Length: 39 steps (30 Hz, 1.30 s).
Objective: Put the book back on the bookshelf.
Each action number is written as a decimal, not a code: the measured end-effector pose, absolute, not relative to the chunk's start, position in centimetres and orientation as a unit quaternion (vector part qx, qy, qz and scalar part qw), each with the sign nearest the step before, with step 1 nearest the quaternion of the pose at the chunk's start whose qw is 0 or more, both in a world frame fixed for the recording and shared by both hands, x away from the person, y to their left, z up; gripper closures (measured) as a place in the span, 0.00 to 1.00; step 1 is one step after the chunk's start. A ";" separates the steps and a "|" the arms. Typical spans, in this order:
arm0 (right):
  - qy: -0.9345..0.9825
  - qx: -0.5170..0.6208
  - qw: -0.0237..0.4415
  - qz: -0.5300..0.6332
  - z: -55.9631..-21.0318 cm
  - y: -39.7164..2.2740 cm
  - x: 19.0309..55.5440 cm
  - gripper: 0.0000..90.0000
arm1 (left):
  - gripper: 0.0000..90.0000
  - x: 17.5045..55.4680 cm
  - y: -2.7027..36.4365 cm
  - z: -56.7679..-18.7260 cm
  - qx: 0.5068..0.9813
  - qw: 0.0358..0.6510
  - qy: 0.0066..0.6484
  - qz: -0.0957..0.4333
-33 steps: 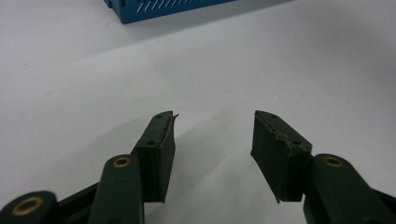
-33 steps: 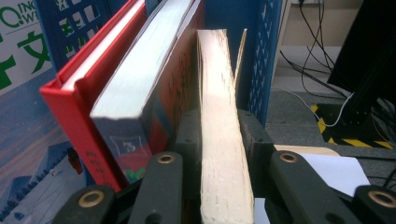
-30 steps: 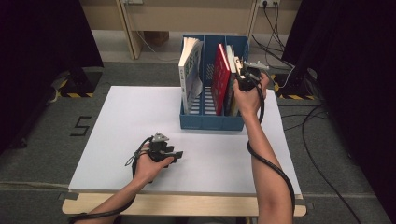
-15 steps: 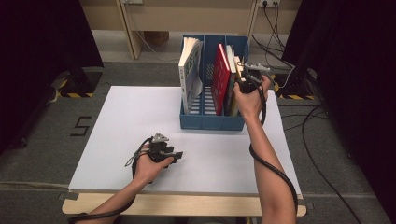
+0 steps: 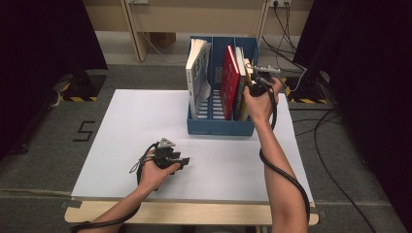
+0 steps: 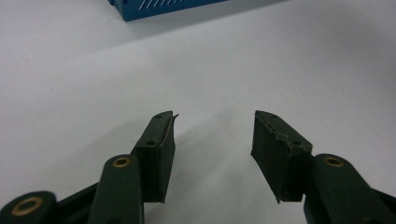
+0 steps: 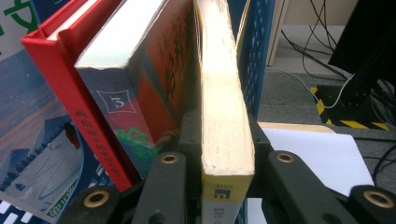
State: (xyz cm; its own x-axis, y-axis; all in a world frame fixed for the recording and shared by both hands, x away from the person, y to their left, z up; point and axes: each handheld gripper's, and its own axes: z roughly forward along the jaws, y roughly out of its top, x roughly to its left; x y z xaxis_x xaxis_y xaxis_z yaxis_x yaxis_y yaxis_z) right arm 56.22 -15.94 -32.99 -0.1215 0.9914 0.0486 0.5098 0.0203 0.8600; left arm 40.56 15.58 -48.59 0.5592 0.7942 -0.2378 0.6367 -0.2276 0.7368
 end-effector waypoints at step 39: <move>0.623 0.576 0.340 0.405 -33.4 -15.4 58.2 0.85 | 0.54 40.8 15.6 -48.5 0.781 0.414 0.458 0.095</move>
State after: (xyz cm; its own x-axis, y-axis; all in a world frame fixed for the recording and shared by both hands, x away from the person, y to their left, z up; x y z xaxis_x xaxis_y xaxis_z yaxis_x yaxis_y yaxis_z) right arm 58.18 -15.45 -33.40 -0.1042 0.9936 0.0435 0.4429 0.0072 0.8966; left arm 40.82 15.60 -48.50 0.5615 0.7946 -0.2310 0.6369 -0.2368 0.7337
